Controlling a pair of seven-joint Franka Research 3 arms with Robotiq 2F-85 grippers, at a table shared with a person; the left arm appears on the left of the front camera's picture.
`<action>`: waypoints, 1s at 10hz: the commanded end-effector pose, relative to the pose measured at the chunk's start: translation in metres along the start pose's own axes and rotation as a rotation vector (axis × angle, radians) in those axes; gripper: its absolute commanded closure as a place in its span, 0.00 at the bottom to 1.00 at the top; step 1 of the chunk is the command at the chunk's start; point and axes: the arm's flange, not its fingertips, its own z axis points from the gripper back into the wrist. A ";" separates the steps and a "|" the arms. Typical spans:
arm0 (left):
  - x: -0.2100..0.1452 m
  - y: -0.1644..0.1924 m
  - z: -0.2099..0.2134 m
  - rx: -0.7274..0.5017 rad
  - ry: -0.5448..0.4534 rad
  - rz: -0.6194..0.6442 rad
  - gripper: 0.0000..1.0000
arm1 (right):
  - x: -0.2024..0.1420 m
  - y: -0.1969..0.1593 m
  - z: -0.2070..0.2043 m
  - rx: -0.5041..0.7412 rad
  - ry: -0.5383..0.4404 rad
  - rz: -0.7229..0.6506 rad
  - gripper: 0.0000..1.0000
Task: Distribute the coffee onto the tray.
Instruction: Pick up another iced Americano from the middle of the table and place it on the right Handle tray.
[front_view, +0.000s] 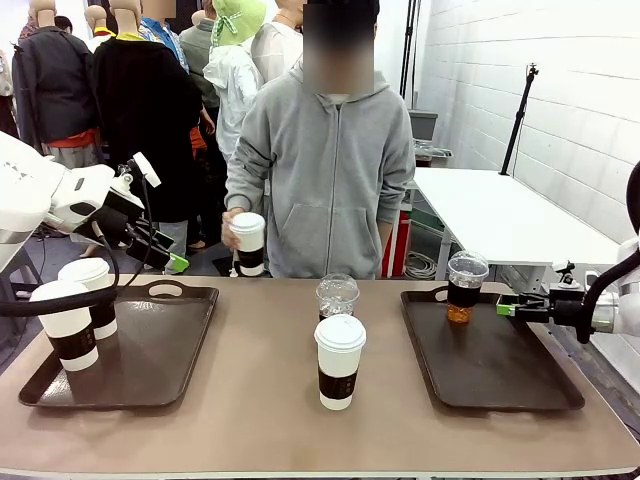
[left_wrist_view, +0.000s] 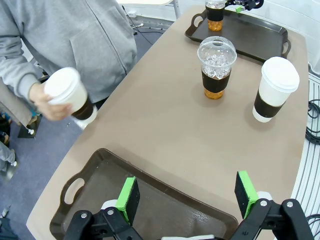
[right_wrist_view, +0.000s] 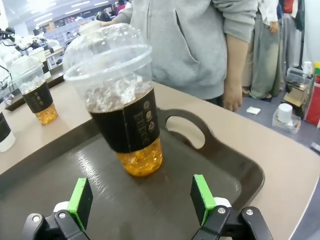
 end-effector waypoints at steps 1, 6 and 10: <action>-0.003 0.004 -0.002 -0.009 -0.024 -0.018 0.00 | -0.002 0.029 0.005 -0.015 0.016 0.007 0.00; -0.003 0.004 -0.002 -0.009 -0.024 -0.018 0.00 | -0.007 0.076 0.011 0.089 0.066 0.006 0.00; -0.003 0.004 -0.002 -0.009 -0.024 -0.018 0.00 | -0.005 0.111 0.004 0.164 0.076 0.071 0.00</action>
